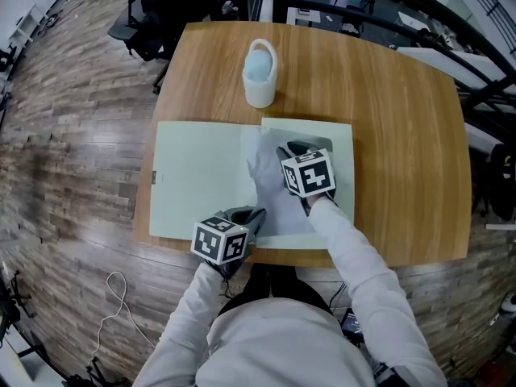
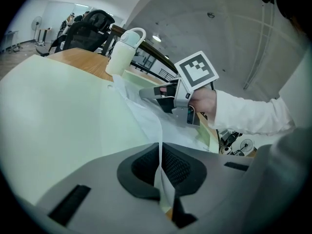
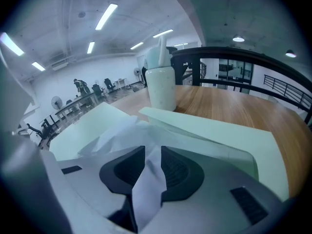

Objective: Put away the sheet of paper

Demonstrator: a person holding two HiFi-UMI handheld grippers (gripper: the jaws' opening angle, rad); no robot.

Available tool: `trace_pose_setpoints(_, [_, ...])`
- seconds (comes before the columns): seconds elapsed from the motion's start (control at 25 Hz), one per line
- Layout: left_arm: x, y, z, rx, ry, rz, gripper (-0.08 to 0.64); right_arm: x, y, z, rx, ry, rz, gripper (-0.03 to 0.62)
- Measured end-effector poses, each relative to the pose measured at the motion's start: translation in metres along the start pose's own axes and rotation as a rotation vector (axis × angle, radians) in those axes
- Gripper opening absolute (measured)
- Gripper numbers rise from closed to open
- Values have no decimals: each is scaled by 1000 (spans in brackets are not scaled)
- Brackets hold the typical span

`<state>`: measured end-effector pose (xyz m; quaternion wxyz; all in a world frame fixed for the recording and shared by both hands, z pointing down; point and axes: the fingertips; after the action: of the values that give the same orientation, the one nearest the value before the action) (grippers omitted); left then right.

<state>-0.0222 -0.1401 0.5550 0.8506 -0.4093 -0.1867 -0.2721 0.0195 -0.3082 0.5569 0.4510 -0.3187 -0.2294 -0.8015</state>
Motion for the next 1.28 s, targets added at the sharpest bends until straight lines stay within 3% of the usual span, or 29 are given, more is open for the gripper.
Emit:
trace_pose_setpoints(0.24, [1, -3, -2, -23, -2, -20, 18, -36, -16, -26, -7, 128, -58, 109])
trace_pose_setpoints(0.6, [4, -4, -1, -78, 3, -44, 18, -114, -2, -50, 87, 320, -72, 91])
trace_pose_setpoints(1.28, [29, 8, -11, -91, -39, -60, 20, -169, 42, -35, 161, 395, 14, 83])
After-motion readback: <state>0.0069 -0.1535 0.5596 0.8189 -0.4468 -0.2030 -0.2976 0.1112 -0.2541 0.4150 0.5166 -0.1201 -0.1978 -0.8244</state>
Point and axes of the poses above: the fingertips, and each gripper's own axes: x forward along the fingers, y to its right, z out of its underside, and after that the axes turned 4 degrees about z, right-handed
